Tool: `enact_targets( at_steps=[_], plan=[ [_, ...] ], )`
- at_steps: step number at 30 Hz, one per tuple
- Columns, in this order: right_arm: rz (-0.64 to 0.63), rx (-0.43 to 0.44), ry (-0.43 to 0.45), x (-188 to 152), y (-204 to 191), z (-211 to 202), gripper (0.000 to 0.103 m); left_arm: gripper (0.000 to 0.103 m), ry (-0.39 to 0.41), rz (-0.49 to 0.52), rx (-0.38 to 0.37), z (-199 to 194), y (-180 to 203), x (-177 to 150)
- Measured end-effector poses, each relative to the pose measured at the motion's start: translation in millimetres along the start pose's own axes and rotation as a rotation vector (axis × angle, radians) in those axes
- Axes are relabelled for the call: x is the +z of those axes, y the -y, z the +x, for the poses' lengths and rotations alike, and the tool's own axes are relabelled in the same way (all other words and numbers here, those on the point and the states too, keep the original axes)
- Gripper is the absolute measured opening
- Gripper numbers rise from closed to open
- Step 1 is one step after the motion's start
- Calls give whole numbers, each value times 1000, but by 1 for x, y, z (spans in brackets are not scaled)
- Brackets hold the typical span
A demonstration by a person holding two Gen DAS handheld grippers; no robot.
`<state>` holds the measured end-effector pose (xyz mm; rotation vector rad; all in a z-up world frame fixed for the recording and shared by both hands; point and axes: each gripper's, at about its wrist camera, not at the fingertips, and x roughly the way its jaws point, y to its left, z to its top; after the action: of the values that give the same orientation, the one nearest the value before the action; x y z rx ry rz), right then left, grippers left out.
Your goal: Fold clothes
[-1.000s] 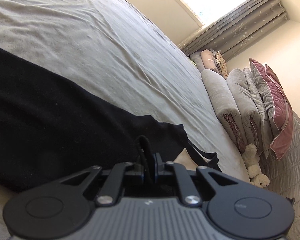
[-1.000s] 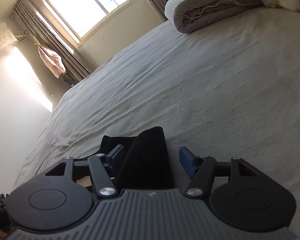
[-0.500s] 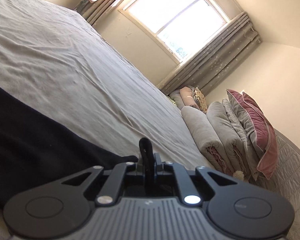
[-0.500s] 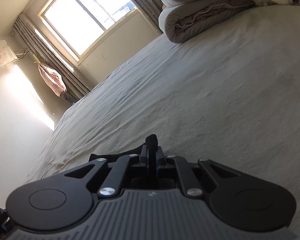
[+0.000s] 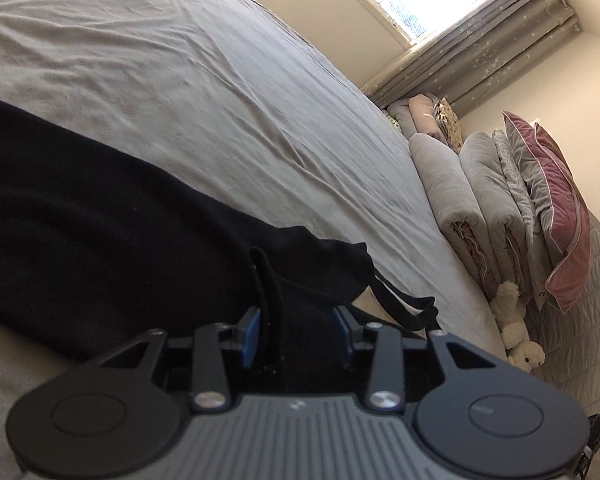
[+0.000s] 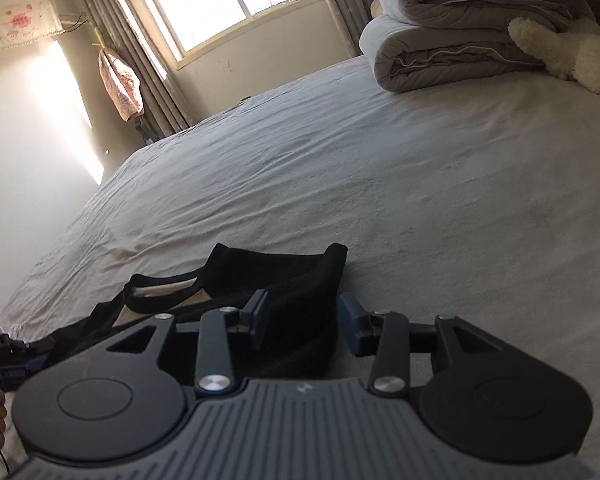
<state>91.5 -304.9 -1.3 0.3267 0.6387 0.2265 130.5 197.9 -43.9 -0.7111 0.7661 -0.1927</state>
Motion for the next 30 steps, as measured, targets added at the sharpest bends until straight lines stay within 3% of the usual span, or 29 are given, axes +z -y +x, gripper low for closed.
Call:
enact_targets(
  at_steps=[9,11,15,19,20,22,27,30],
  plan=[
    [-306,-40,-51,-46,-39,-12,50,36,-7,58,103,-8,11,-14],
    [-357,-70,-32,-55,-44,-7,50,29,13,84,129,-6,14,-17],
    [-403,-170,26,-65,-46,8,49,28,35,125,122,5,17,-16],
    [-475,-222,64,-64,-45,10,14,28,62,105,114,16,11,-13],
    [-483,-242,74,-62,-44,7,11,24,82,105,118,16,9,-14],
    [-525,-310,73,-60,-42,3,8,4,109,124,156,16,9,-16],
    [-690,-373,-11,-76,-41,16,7,6,82,139,178,17,7,-13],
    [-669,-346,-20,-70,-40,9,8,10,57,120,135,15,2,-7]
  ],
)
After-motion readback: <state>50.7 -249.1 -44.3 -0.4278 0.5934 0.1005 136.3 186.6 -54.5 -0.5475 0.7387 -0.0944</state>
